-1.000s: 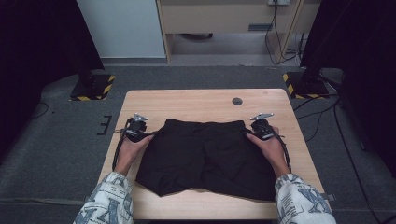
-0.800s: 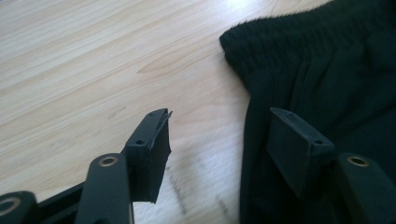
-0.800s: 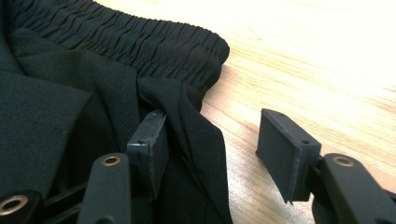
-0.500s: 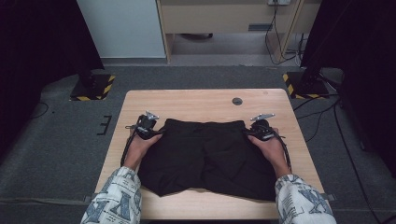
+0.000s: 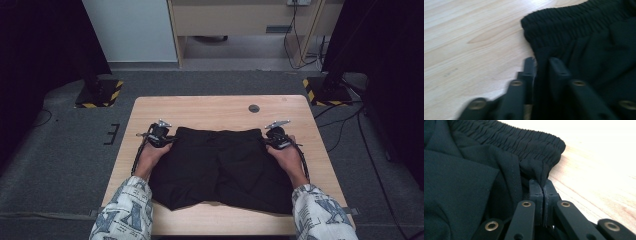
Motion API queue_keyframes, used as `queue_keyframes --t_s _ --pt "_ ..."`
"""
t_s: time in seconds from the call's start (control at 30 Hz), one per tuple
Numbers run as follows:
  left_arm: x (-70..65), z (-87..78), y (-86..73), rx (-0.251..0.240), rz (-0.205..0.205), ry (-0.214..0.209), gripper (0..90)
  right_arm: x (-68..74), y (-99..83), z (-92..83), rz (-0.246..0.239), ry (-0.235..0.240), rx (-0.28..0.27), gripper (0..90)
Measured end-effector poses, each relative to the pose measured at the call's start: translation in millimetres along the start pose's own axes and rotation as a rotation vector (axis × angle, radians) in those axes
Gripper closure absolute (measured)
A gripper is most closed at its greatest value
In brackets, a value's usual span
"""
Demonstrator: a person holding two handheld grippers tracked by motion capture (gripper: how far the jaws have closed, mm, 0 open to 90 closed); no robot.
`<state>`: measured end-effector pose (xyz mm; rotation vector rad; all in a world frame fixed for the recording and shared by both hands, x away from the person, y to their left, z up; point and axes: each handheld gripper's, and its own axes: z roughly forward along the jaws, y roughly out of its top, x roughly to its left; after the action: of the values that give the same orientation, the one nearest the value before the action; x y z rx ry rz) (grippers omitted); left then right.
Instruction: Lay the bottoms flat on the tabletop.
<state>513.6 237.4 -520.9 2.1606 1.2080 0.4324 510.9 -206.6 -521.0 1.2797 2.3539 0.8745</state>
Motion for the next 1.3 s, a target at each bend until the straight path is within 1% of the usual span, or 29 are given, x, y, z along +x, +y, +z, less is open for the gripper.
queue_keyframes --t_s 0.07,0.1,0.13,0.17,0.2,0.23,0.3,0.33,0.37,0.43,0.5,0.57,0.6,0.63,0.67,0.7,0.8,0.83,0.9,0.97,1.0,1.03,1.07,1.1,1.13,1.2,1.23,1.27,1.3 --pt "0.6 0.1 1.2 0.005 0.001 0.007 85.3 -0.3 1.4 -2.8 0.02 0.005 -0.019 88.9" --pt "0.7 -0.7 3.0 0.016 0.002 0.009 87.4 -0.2 3.2 -5.3 0.03 0.007 -0.031 88.9" --pt "0.6 -3.4 5.5 0.004 0.011 0.021 88.3 -0.1 5.7 -7.9 0.04 0.01 -0.05 88.9" --pt "0.6 -8.0 8.3 -0.017 0.016 0.023 88.7 0.1 8.8 -11.1 0.047 0.015 -0.068 88.9" --pt "-0.1 -12.7 11.3 -0.04 0.017 0.023 88.8 0.3 12.0 -14.0 0.043 0.014 -0.08 88.9" --pt "-1.7 -17.4 14.5 -0.05 0.027 0.028 88.9 0.3 15.1 -17.2 0.025 0.009 -0.082 88.9" --pt "-5.1 -27.1 21.2 -0.064 0.054 0.034 88.9 0.0 20.4 -24.1 0.015 0.006 -0.097 89.0" --pt "-5.1 -27.1 21.2 -0.064 0.054 0.034 88.9 0.0 20.4 -24.1 0.015 0.006 -0.097 89.0" --pt "-9.0 -39.8 27.1 -0.084 0.073 0.042 88.9 2.1 25.7 -33.3 -0.001 0.003 -0.124 89.0" --pt "-13.6 -56.0 31.0 -0.125 0.069 0.048 88.9 6.1 29.5 -41.6 -0.024 0.008 -0.15 89.1" --pt "-19.0 -71.9 32.9 -0.155 0.088 0.062 88.9 11.9 32.0 -53.1 -0.069 0.006 -0.18 89.0" --pt "-23.3 -85.8 32.9 -0.189 0.105 0.062 88.9 14.8 32.4 -66.1 -0.092 -0.009 -0.203 89.1" --pt "-25.1 -91.5 32.7 -0.195 0.116 0.062 88.9 14.8 32.2 -73.0 -0.098 -0.012 -0.216 89.1" --pt "-26.0 -96.8 32.8 -0.195 0.13 0.063 88.9 13.3 32.0 -80.2 -0.08 -0.002 -0.239 89.0" --pt "-26.3 -102.3 33.0 -0.198 0.138 0.062 88.9 11.5 31.6 -87.1 -0.045 0.013 -0.265 89.1" --pt "-26.4 -107.9 33.7 -0.208 0.138 0.061 88.9 10.3 31.3 -93.5 -0.026 0.022 -0.286 89.1" --pt "-28.1 -123.8 38.4 -0.249 0.134 0.059 88.9 8.1 31.7 -110.1 -0.01 0.021 -0.331 89.0" --pt "-29.7 -128.5 40.6 -0.259 0.136 0.06 88.9 8.1 32.1 -114.5 -0.008 0.021 -0.341 89.1" --pt "-34.5 -137.5 44.4 -0.284 0.144 0.06 88.9 10.2 32.7 -123.0 -0.029 0.015 -0.347 89.0" --pt "-39.7 -145.8 47.1 -0.297 0.162 0.062 88.9 13.7 32.6 -132.1 -0.052 0.0 -0.358 89.0" --pt "-39.7 -145.8 47.1 -0.297 0.162 0.062 88.9 13.7 32.6 -132.1 -0.052 0.0 -0.358 89.0" --pt "-43.0 -150.6 48.3 -0.302 0.175 0.065 88.9 14.8 32.4 -137.2 -0.06 -0.009 -0.366 89.0" --pt "-45.1 -154.8 49.1 -0.308 0.183 0.069 88.9 15.3 31.7 -144.5 -0.053 -0.009 -0.387 89.0" --pt "-48.7 -163.7 49.6 -0.332 0.18 0.068 88.9 16.2 31.2 -157.6 -0.047 -0.009 -0.421 89.0" --pt "-49.8 -167.1 49.4 -0.341 0.177 0.066 88.9 17.2 31.7 -163.4 -0.052 -0.011 -0.428 89.0" --pt "-53.8 -176.3 47.3 -0.382 0.174 0.061 88.9 19.3 32.9 -173.6 -0.069 -0.022 -0.429 89.0" --pt "-55.7 -179.7 45.4 -0.402 0.177 0.057 89.0 20.0 33.7 -179.2 -0.067 -0.021 -0.445 89.0" --pt "-55.8 -180.7 44.1 -0.405 0.173 0.056 89.0 20.4 34.4 -182.8 -0.057 -0.022 -0.462 89.0" --pt "-54.2 -179.2 44.0 -0.397 0.159 0.053 89.0 20.4 35.6 -183.3 -0.055 -0.028 -0.461 89.0"
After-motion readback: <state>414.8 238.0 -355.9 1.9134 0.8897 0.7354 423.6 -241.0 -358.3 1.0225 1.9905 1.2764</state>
